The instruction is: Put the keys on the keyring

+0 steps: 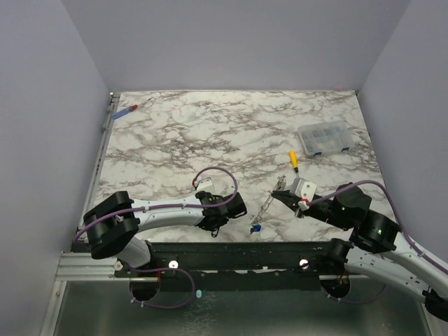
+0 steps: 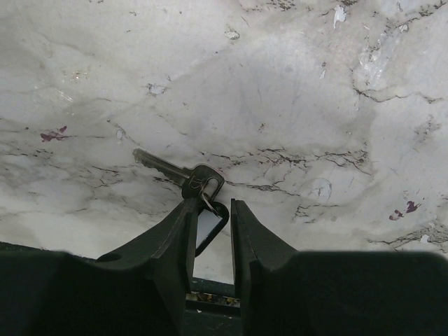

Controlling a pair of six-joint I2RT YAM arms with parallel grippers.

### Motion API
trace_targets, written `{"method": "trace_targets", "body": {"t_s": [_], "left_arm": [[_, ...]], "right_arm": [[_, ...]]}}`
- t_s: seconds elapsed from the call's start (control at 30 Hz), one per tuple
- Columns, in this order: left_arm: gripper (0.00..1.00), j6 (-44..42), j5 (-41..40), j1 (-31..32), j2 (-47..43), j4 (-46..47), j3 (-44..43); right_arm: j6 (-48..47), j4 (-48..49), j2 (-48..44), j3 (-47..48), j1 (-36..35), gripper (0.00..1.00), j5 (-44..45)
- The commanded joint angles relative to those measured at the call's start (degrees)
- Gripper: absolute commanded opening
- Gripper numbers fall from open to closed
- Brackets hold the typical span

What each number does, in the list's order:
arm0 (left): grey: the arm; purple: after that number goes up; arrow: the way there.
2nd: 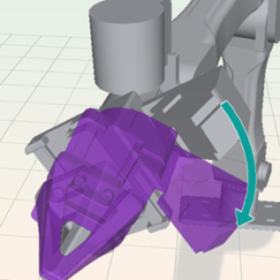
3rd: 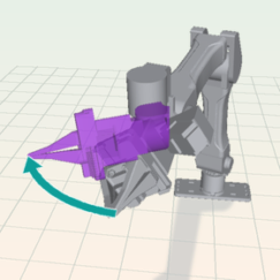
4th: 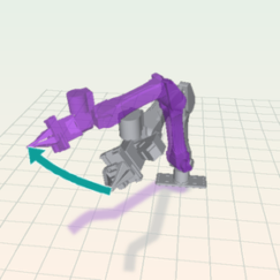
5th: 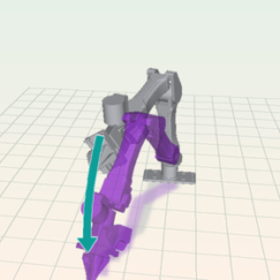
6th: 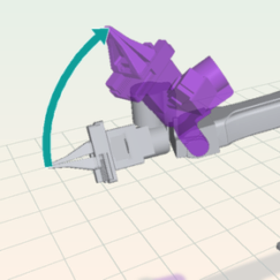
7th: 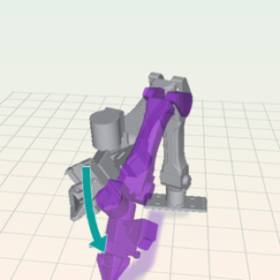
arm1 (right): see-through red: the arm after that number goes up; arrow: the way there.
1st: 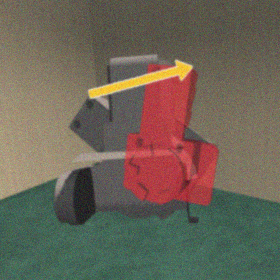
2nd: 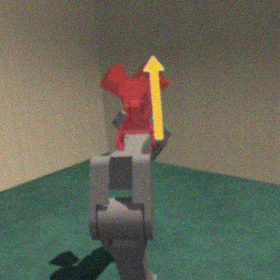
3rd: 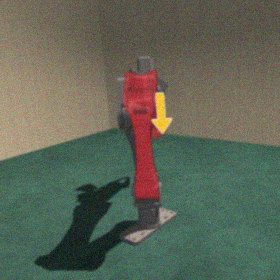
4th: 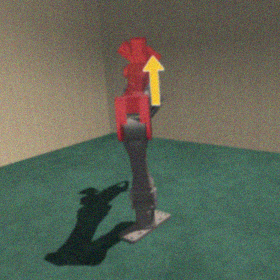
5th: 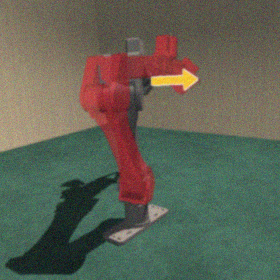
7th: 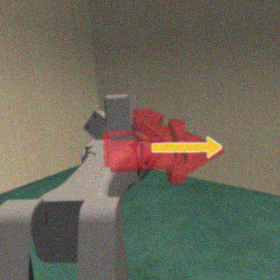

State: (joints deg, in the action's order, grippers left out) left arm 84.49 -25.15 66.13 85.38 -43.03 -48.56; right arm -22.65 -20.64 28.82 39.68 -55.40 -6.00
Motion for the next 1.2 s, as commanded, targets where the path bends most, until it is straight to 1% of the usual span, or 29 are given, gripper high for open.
{"method": "trace_targets", "body": {"t_s": [0.0,0.53,0.8,0.9,1.0,1.07,1.17], "left_arm": [[0.31,-0.11,-2.89,0.31,-0.47,-1.18,-0.31],[0.27,0.11,-4.20,0.40,-0.20,1.86,1.61],[0.22,-0.21,-3.95,0.35,0.89,3.94,2.19],[0.17,-0.20,-4.08,0.40,1.08,4.34,2.33],[0.06,-0.20,-4.20,0.41,1.10,4.41,2.45],[0.01,-0.16,-4.14,0.38,1.18,4.41,2.51],[0.00,0.19,-3.96,0.40,1.02,4.44,2.69]], "right_arm": [[-0.82,1.22,-0.72,-0.33,0.03,0.01,0.82],[-0.89,0.60,-0.87,-0.30,0.03,0.01,0.40],[-0.81,0.53,-0.61,-0.11,0.03,0.00,0.02],[-0.72,0.30,-0.52,0.00,0.03,0.01,0.02],[-0.72,0.08,-0.47,0.20,0.03,0.01,-0.11],[-0.72,-0.01,-0.43,0.18,0.03,0.01,-0.15],[-0.79,-0.01,-0.35,0.29,0.03,0.01,-0.24]]}}
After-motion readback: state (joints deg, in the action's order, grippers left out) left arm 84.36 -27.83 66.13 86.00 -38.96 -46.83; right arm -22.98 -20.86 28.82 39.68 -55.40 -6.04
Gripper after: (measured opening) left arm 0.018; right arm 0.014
